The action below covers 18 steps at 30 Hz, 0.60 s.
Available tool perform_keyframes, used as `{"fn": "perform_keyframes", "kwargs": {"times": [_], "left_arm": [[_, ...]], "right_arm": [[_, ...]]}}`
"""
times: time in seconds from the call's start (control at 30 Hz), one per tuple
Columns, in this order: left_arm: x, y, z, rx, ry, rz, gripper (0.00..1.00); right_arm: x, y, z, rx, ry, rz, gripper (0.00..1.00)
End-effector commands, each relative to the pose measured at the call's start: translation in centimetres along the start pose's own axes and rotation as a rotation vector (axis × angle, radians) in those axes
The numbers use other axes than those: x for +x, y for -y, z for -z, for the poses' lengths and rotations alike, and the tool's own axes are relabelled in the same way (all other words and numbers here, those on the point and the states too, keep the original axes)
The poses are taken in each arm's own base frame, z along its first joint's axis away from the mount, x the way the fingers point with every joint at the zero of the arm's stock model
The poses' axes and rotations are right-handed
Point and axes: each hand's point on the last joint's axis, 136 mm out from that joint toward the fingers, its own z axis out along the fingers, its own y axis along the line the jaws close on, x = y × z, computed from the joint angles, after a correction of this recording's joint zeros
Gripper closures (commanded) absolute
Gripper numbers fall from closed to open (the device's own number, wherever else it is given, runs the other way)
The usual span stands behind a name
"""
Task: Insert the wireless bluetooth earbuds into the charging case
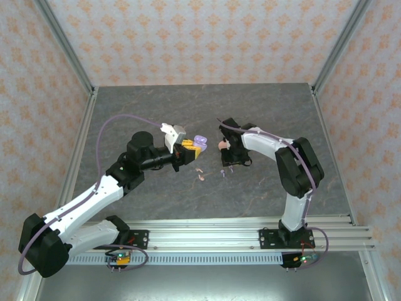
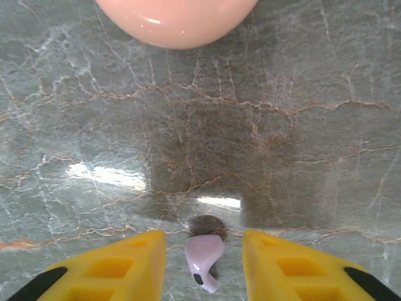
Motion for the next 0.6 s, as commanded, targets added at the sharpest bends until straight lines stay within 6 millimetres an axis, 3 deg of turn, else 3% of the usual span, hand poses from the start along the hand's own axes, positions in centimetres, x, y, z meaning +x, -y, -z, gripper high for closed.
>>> {"fn": "perform_keyframes", "kwargs": {"times": [0.0,0.57], "left_arm": [[-0.2,0.3,0.3,-0.006,0.004,-0.005,0.80],[-0.1,0.2,0.3,-0.012,0.002,0.001,0.80]], "right_arm": [[0.2,0.4,0.0,0.037,-0.019,0.011,0.63],[0.9,0.6,-1.2,0.081,-0.066,0.026,0.66]]}}
